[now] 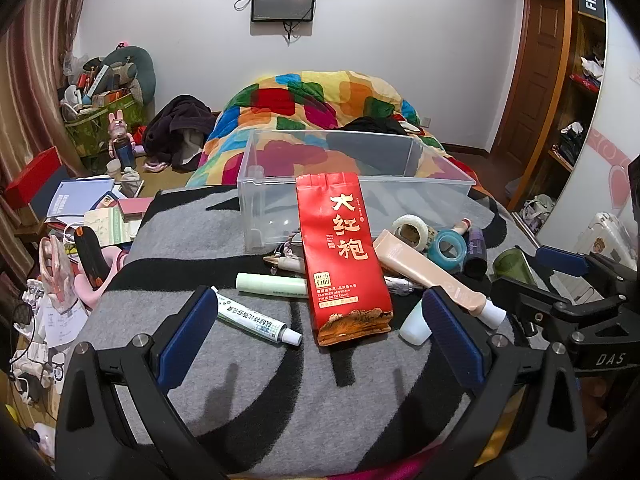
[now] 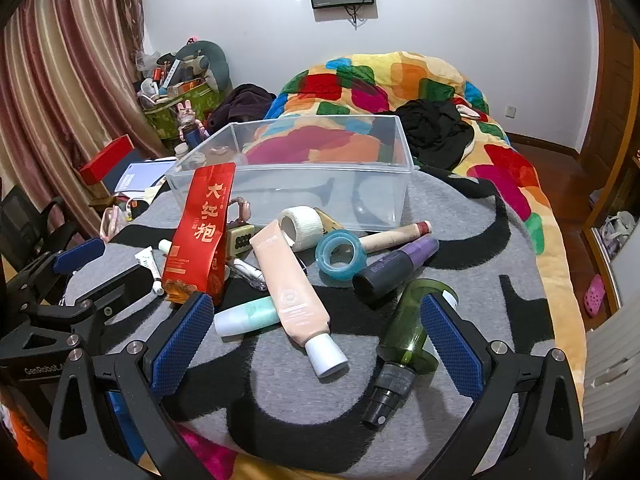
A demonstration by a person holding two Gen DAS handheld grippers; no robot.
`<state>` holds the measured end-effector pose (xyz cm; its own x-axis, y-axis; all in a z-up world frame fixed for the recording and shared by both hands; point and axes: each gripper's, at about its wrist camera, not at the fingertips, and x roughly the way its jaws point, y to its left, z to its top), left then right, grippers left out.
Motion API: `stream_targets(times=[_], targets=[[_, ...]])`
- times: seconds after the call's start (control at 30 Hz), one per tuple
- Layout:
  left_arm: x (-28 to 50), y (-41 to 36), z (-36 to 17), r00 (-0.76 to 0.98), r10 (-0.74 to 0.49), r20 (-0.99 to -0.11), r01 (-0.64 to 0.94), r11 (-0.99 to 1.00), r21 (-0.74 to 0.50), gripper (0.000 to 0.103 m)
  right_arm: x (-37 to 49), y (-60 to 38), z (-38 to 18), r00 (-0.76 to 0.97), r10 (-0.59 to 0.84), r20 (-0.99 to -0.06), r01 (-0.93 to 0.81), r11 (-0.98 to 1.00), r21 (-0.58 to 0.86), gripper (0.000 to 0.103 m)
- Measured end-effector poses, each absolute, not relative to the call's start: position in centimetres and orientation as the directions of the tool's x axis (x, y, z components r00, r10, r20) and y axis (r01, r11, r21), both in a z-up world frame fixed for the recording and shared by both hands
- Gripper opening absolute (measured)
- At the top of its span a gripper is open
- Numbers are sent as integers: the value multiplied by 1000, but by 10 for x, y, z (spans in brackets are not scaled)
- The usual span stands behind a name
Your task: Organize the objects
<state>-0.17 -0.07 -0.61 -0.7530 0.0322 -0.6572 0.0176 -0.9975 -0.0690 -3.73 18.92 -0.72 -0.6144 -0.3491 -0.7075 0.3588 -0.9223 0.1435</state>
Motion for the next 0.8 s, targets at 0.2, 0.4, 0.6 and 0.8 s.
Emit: stream_targets(times=[0.2, 0.4, 0.6, 0.8], targets=[[-2, -1, -8, -744, 37, -667, 15, -997, -72, 103, -38, 188, -7, -612, -354, -707, 360, -921, 149, 103], [-5, -9, -12, -737, 47, -675, 26, -995, -99, 103, -39, 191, -7, -622, -352, -699, 349, -924, 154, 103], [-14, -32, -14, -723, 15, -690, 90, -989, -116, 83, -46, 201, -10, -642, -313, -700, 306, -942, 141, 101], [-27, -54, -29, -672, -11, -741, 170, -975, -140, 72, -56, 216, -22, -631, -261, -730, 239, -961, 137, 87]])
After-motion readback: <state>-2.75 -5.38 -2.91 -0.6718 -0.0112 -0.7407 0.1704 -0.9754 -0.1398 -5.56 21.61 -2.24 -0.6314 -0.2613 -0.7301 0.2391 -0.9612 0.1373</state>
